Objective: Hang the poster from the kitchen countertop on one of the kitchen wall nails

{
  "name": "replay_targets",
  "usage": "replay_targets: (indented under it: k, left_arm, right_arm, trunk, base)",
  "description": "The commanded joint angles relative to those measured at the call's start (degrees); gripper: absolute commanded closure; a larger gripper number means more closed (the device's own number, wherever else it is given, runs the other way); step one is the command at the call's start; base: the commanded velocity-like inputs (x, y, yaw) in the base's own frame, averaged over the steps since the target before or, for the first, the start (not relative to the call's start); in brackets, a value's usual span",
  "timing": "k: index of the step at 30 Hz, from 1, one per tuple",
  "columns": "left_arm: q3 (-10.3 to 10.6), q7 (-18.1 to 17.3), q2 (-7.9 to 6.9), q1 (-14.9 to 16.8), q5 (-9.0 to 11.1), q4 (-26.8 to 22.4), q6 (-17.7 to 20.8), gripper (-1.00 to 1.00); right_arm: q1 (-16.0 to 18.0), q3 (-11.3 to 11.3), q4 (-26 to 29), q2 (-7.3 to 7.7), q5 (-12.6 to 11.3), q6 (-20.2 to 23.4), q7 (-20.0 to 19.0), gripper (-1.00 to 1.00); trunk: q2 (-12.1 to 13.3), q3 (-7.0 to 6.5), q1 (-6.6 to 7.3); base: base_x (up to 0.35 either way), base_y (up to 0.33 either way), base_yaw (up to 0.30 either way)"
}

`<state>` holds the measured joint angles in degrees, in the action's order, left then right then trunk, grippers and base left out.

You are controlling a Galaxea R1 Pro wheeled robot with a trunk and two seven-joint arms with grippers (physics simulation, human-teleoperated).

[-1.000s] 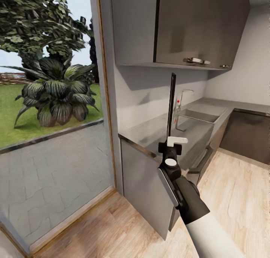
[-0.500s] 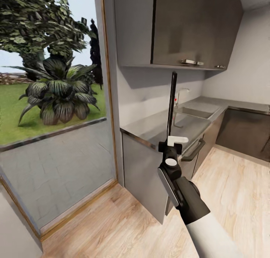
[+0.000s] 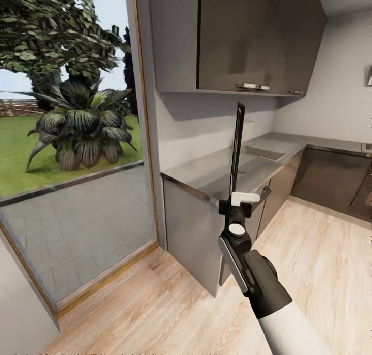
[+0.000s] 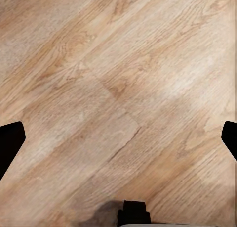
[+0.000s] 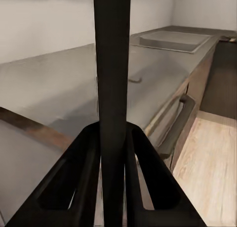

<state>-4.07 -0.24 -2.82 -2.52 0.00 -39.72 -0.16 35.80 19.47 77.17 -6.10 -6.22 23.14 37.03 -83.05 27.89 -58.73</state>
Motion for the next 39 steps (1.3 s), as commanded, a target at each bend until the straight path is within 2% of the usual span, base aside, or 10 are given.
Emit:
replay_targets:
  k: [1,10,12,14,16,30,35,37,39]
  left_arm:
    - [-0.06,-0.03,0.01,-0.03,0.00,-0.10,-0.02,-1.00]
    - [-0.06,-0.04,0.01,-0.03,0.00,-0.10,-0.02,-1.00]
    - [-0.06,-0.07,0.01,-0.03,0.00,-0.10,-0.06,-1.00]
    - [-0.06,-0.10,0.01,-0.04,0.00,-0.10,-0.07,-1.00]
    - [-0.08,-0.11,0.01,-0.03,0.00,-0.10,-0.09,-1.00]
    - [-0.11,-0.11,0.01,-0.03,0.00,-0.10,-0.10,-1.00]
    - [-0.14,-0.13,-0.09,-0.03,0.02,-0.10,-0.10,-1.00]
    - [-0.23,-0.99,-1.23,-0.03,0.14,-0.15,-0.05,-1.00]
    - [-1.16,-3.42,-2.03,-0.03,0.18,-0.17,-0.03,-1.00]
  right_arm:
    - [-0.08,0.13,0.08,0.02,-0.55,0.07,0.42,1.00]
    - [-3.29,0.51,3.78,0.08,-0.55,0.16,0.27,1.00]
    - [-4.10,1.98,4.38,0.19,-0.53,0.11,0.25,1.00]
    - [-5.96,4.96,5.77,0.30,-0.48,-0.06,0.29,1.00]
    - [-6.40,5.56,6.36,0.30,-0.47,-0.08,0.29,1.00]
    - [-9.26,6.47,9.54,0.34,-0.46,-0.11,0.29,1.00]
    - [-10.94,10.59,10.27,0.43,-0.46,-0.52,0.25,1.00]
    - [-12.55,11.57,10.59,0.53,-0.46,-1.76,-0.71,1.00]
    - [-14.28,12.37,10.74,0.71,-0.46,-3.29,-3.92,1.00]
  trunk:
    - [-0.03,0.05,0.01]
    - [-0.03,0.05,0.01]
    - [-0.03,0.05,0.01]
    - [-0.03,0.05,0.01]
    - [-0.03,0.05,0.01]
    - [-0.03,0.05,0.01]
    - [-0.03,0.05,0.01]
    - [-0.03,0.05,0.01]
    - [-0.03,0.05,0.01]
  base:
    - [-0.086,-0.146,0.000]
    - [-0.132,-0.230,0.000]
    - [-0.148,-0.257,0.000]
    - [-0.181,-0.259,0.000]
    - [-0.214,-0.260,0.000]
    - [-0.252,-0.236,0.000]
    - [-0.263,-0.224,0.000]
    - [-0.240,-0.212,0.000]
    - [-0.112,-0.100,0.000]
